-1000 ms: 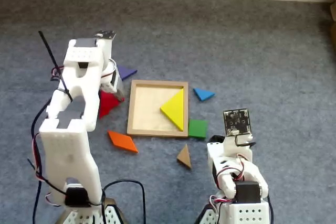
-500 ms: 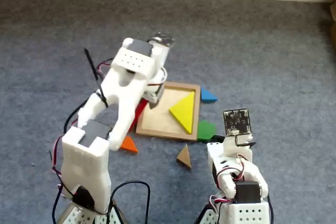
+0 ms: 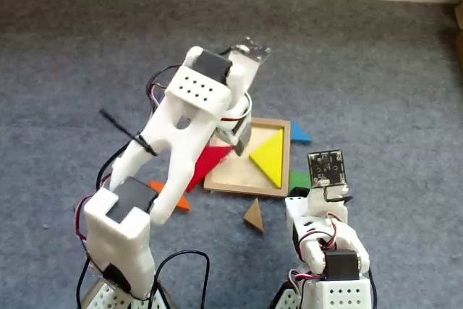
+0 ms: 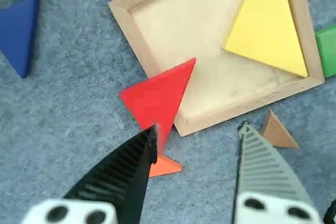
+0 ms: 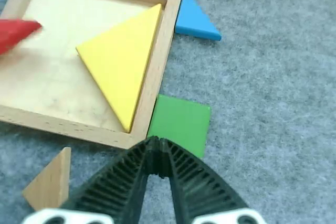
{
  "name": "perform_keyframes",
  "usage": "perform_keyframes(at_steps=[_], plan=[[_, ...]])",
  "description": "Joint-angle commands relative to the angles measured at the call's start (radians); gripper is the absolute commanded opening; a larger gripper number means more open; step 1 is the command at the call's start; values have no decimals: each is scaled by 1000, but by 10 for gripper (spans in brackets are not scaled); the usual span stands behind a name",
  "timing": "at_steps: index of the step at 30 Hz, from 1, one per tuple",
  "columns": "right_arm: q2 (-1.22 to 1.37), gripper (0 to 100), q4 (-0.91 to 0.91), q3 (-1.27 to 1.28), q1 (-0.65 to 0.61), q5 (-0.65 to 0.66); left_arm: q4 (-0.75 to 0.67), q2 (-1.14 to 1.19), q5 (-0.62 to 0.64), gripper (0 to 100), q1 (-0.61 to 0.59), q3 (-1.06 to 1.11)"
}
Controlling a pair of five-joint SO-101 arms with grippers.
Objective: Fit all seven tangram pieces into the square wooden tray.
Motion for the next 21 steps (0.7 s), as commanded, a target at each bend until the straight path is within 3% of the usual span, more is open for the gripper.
perform_keyframes(at_steps=[1, 9, 12, 16, 21], plan=[[-10, 23, 5, 94, 12, 11, 21, -111, 14, 287, -19, -48], [-10, 23, 5, 94, 12, 11, 21, -120, 2, 287, -174, 19], [-10, 23, 5, 94, 12, 11, 21, -120, -84, 287, -257, 94], [-10, 23, 5, 94, 12, 11, -75, -120, -130, 280, -372, 222], [-10, 23, 5, 94, 12, 11, -279, -120, -184, 178, -440, 407]])
